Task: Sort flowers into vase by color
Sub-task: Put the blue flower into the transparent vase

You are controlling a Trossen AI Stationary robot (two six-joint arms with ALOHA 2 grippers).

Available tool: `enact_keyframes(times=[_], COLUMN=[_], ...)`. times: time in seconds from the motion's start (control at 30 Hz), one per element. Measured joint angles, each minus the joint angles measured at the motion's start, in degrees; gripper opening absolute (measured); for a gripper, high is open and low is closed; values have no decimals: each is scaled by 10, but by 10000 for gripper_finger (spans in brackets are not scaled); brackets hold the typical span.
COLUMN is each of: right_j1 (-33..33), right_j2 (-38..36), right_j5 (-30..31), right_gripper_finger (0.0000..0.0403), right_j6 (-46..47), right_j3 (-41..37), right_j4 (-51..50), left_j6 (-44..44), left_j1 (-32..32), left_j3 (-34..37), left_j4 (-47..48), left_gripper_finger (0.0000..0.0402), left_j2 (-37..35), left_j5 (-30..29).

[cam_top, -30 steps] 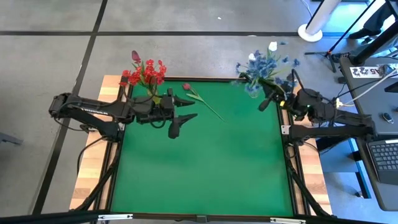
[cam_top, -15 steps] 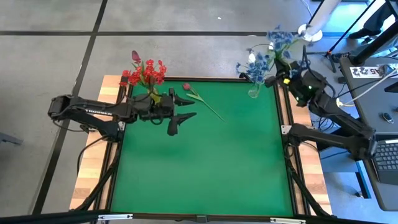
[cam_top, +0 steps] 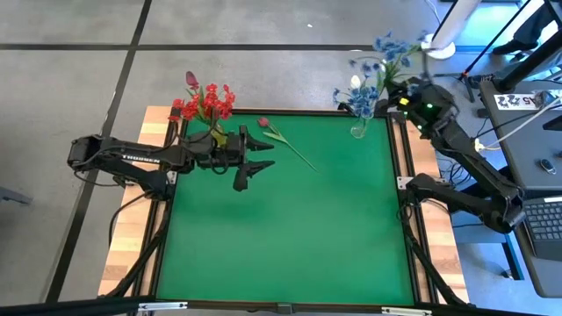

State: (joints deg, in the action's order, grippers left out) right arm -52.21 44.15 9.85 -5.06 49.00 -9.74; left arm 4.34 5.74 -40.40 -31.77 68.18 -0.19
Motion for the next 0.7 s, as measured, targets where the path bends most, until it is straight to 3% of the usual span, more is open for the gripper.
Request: enact_keyframes(times=[0.23,0.7], right_j1=[0,0], right_j2=[33,33], right_j5=[25,37], right_gripper_finger=[1,1], right_j6=[17,64], right_j3=[-45,-153], right_j4=[19,131], left_j6=[0,0], left_j1=[-2,-3], left_j3=[0,0], left_j4=[1,28], left_gripper_finger=[229,229], left_j2=[0,0], left_j5=[13,14])
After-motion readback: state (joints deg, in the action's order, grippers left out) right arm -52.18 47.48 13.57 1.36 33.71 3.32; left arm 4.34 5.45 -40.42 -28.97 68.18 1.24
